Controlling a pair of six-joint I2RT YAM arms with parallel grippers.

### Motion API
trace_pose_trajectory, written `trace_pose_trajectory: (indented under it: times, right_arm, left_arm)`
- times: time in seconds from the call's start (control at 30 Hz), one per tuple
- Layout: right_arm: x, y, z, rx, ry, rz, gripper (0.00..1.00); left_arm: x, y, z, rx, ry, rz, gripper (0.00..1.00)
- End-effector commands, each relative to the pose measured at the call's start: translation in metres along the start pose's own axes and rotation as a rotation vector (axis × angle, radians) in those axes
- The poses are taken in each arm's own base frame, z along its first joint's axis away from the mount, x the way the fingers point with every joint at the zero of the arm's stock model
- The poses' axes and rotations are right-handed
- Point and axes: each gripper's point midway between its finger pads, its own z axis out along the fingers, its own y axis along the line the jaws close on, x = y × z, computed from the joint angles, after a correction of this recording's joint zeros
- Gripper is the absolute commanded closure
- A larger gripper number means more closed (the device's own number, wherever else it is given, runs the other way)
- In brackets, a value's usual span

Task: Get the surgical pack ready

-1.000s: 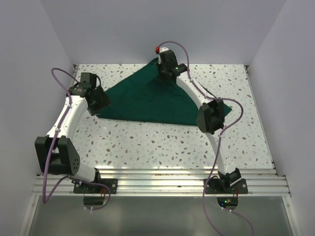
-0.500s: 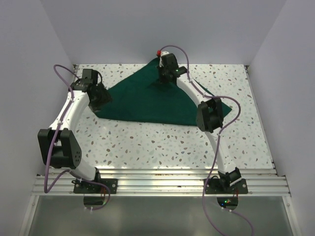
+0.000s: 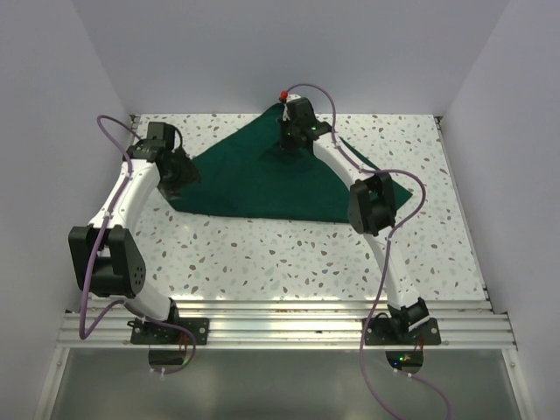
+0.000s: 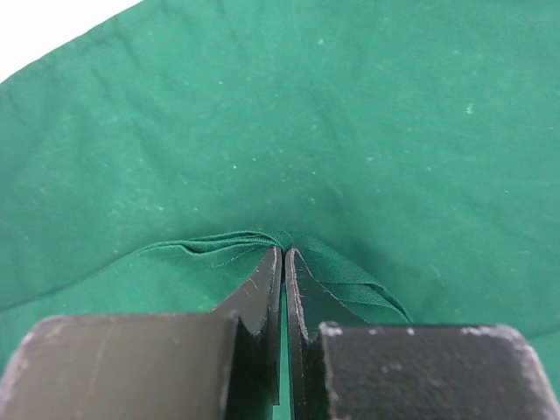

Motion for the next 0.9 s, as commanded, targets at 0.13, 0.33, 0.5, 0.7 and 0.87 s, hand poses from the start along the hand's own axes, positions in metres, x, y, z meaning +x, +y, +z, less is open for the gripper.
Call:
trace_pose_trajectory:
  times: [0.13,0.33,0.5,0.7,0.87]
  right_arm:
    - [-0.017,0.008,0.004,-0.041,-0.060,0.042,1.00]
    - [-0.010,-0.005,0.009,-0.009,-0.043,0.018,1.00]
    - [0.001,-0.017,0.014,0.025,-0.012,0.010,0.99]
    - [0.013,-0.033,0.020,0.070,0.021,0.017,0.95]
    - [0.011,-0.037,0.026,0.067,0.015,0.010,0.89]
  left_arm:
    - [-0.011,-0.005,-0.012,0.018,-0.027,-0.034,0.32]
    - [-0.023,-0.009,-0.013,0.030,-0.059,-0.024,0.30]
    - [-0.036,0.001,0.004,0.015,-0.040,-0.068,0.27]
    - [-0.060,0.015,0.013,0.014,-0.067,-0.121,0.27]
    - [-0.066,0.026,0.021,-0.005,-0.065,-0.136,0.28]
